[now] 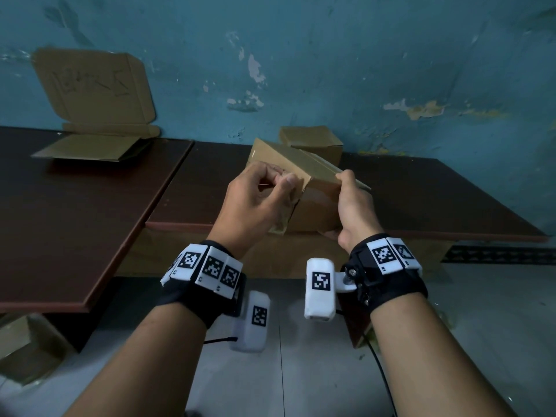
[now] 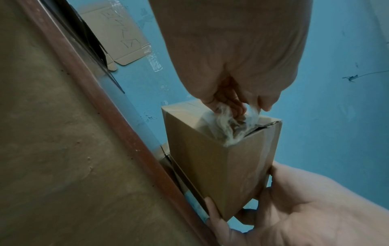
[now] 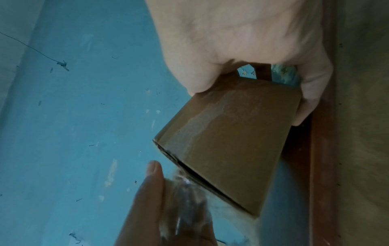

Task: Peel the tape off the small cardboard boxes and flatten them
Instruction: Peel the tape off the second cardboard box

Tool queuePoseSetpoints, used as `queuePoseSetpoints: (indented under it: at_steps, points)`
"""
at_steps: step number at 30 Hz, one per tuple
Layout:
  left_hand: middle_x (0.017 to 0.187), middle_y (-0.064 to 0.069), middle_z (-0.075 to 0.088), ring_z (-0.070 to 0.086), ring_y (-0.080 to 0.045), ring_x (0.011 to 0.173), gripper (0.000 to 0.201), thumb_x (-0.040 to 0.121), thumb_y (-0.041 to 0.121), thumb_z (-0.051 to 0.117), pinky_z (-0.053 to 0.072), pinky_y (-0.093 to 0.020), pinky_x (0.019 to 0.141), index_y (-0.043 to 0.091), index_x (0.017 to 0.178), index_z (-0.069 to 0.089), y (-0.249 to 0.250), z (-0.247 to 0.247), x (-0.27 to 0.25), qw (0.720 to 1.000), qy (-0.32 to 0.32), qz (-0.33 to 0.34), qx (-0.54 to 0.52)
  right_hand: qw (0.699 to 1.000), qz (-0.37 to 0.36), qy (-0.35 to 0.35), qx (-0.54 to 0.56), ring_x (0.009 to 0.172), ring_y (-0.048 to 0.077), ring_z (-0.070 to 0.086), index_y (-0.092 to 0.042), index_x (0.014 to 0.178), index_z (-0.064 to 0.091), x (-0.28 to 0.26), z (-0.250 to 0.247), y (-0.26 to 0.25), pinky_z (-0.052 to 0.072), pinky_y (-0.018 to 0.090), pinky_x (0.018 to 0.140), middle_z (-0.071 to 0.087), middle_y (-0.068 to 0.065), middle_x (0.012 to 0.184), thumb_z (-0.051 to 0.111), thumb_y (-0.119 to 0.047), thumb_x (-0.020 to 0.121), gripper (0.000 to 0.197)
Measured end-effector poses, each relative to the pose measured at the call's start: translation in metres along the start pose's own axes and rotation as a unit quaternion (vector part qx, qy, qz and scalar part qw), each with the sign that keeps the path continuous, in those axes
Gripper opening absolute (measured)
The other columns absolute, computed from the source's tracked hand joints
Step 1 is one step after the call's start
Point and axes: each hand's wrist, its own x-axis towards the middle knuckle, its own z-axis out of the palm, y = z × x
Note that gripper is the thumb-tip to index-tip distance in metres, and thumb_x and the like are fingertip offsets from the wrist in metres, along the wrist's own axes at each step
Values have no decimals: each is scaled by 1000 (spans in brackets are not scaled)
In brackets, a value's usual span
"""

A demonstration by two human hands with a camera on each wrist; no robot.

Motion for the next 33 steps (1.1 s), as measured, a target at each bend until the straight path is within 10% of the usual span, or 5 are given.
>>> queuePoseSetpoints:
  at_steps: [6, 12, 20, 25, 33]
  points:
    - [69, -6, 73, 71, -30, 66, 42, 87, 57, 74, 63, -60, 62, 23, 74, 55, 5, 1, -2, 996, 37, -75, 9, 1000, -3, -4, 12, 109, 33, 69, -18, 115, 66, -2, 2, 0, 55, 60, 99, 73, 8, 117, 59, -59, 85, 51]
    - [110, -9, 66, 73, -24, 70, 35, 102, 13, 72, 60, -44, 58, 36, 109, 47, 3, -2, 1, 998, 31, -38, -25, 999, -28, 28, 12, 101, 29, 71, -20, 94, 65, -1, 0, 5, 60, 56, 96, 73, 4, 104, 64, -64, 90, 44]
    - [108, 2, 67, 68, 3, 93, 33, 95, 28, 82, 55, -15, 75, 7, 113, 62, 12, -7, 1, 998, 19, -51, -27, 994, -91, 49, 26, 101, 25, 69, -18, 95, 68, -2, 0, 2, 65, 51, 84, 71, 5, 108, 58, -83, 86, 67]
    - [117, -5, 64, 72, -1, 93, 48, 84, 10, 90, 61, -24, 76, 9, 118, 55, 8, -8, 3, 998, 44, -49, 10, 975, -161, 10, 156, 113, 17, 63, -15, 147, 41, -4, 5, 2, 66, 43, 90, 42, 11, 145, 81, -37, 93, 71]
    - [94, -1, 78, 78, -18, 92, 38, 78, 37, 97, 64, -46, 87, 30, 89, 61, 12, -11, 5, 987, 147, -24, -54, 931, -299, -118, 175, 122, 15, 70, -3, 120, 61, -16, 17, 5, 57, 29, 103, 65, 17, 134, 81, 5, 85, 42]
